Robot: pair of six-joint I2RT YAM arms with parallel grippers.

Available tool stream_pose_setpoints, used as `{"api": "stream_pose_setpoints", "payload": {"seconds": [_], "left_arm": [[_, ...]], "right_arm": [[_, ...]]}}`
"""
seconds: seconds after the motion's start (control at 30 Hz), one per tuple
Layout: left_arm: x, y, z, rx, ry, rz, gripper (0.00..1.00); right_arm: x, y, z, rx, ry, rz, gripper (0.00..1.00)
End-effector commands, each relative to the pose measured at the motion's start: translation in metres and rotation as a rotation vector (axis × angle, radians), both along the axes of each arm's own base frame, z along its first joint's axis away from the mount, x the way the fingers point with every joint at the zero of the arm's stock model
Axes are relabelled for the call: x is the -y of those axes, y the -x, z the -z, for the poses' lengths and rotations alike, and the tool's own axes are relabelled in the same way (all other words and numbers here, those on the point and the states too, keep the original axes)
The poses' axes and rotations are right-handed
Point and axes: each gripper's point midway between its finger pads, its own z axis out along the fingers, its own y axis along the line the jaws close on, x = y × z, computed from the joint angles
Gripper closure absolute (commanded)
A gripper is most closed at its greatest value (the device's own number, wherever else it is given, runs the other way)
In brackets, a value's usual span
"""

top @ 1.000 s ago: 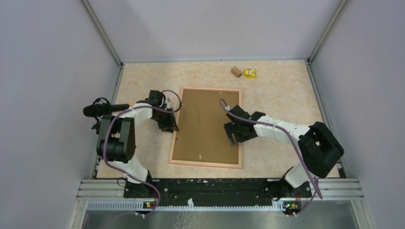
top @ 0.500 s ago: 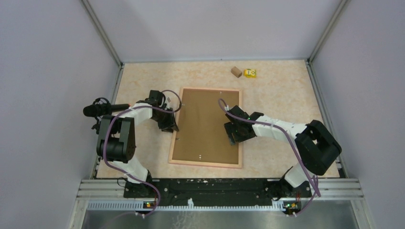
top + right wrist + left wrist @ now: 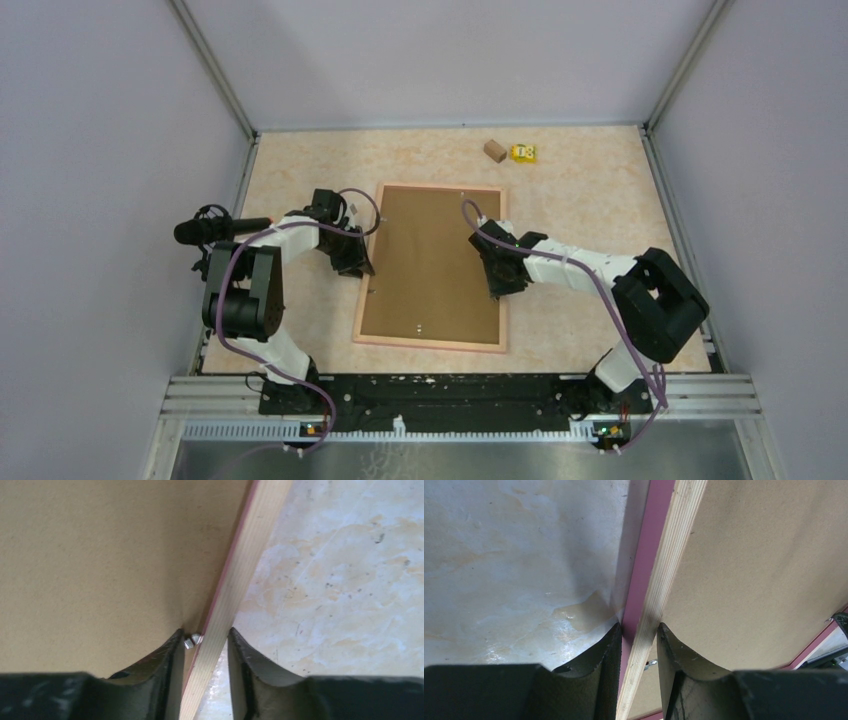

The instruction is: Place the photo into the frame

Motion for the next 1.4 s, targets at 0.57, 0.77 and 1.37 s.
{"api": "stream_pose_setpoints", "payload": {"seconds": [0.57,0.77,1.37], "left_arm": [[-0.002,0.015,0.008,-0.030,-0.012,0.018,0.63],[-0.002,0.015,0.007,-0.024,-0.012,0.018,0.63],[-0.002,0.015,0.007,-0.025,-0.012,0.018,0.63]], "right_arm": [[-0.016,0.033,0.026,-0.160,0.007,0.201,0.77],[-0.013,0.037,0.026,-0.174,0.014,0.153,0.59],[-0.001,0.044,0.032,-0.184,0.059,0.142,0.93]]}}
